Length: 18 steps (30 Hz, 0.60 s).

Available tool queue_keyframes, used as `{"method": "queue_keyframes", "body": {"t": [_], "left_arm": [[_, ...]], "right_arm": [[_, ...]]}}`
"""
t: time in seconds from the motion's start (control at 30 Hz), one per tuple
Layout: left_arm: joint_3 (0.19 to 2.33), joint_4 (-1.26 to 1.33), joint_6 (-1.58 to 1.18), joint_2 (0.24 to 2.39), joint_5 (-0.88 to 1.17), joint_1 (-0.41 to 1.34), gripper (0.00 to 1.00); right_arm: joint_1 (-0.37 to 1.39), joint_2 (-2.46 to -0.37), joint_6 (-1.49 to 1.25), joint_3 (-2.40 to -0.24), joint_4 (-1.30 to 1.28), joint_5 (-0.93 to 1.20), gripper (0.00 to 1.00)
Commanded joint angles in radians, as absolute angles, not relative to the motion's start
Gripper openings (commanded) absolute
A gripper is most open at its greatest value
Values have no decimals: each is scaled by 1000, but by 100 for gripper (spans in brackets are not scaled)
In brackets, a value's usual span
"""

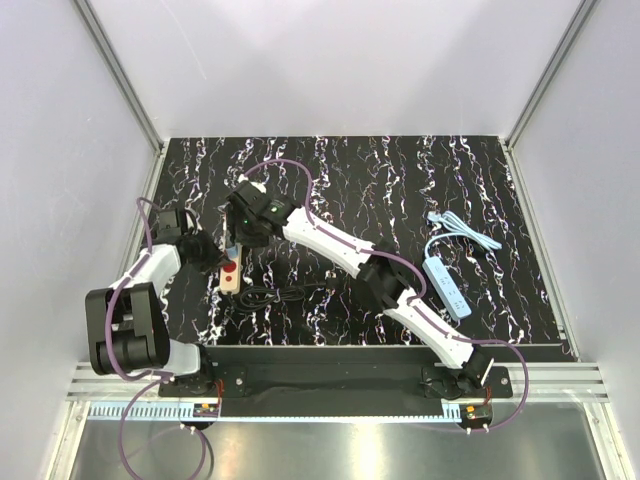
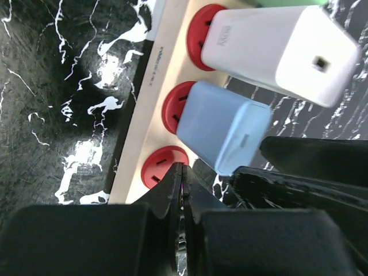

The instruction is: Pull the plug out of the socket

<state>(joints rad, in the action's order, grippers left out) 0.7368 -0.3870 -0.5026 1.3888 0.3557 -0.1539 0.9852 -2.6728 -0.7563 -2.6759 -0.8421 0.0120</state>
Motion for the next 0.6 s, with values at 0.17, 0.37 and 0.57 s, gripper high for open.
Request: {"method": "queue_keyframes", "body": {"t": [0.17,0.37,0.57], "left_arm": [[732,-339,-509,1485,345,-160,0],[712,-345,-531,1457,310,-173,0],[735,-393,-519,1399,298,-176,0]], "right_arm": [[1012,-2694,-768,-2732,-779,-38,66],[1015,-2720,-767,-2755,-769,-63,64],[1019,-2747,-769,-2769,-749,-60,55]]}}
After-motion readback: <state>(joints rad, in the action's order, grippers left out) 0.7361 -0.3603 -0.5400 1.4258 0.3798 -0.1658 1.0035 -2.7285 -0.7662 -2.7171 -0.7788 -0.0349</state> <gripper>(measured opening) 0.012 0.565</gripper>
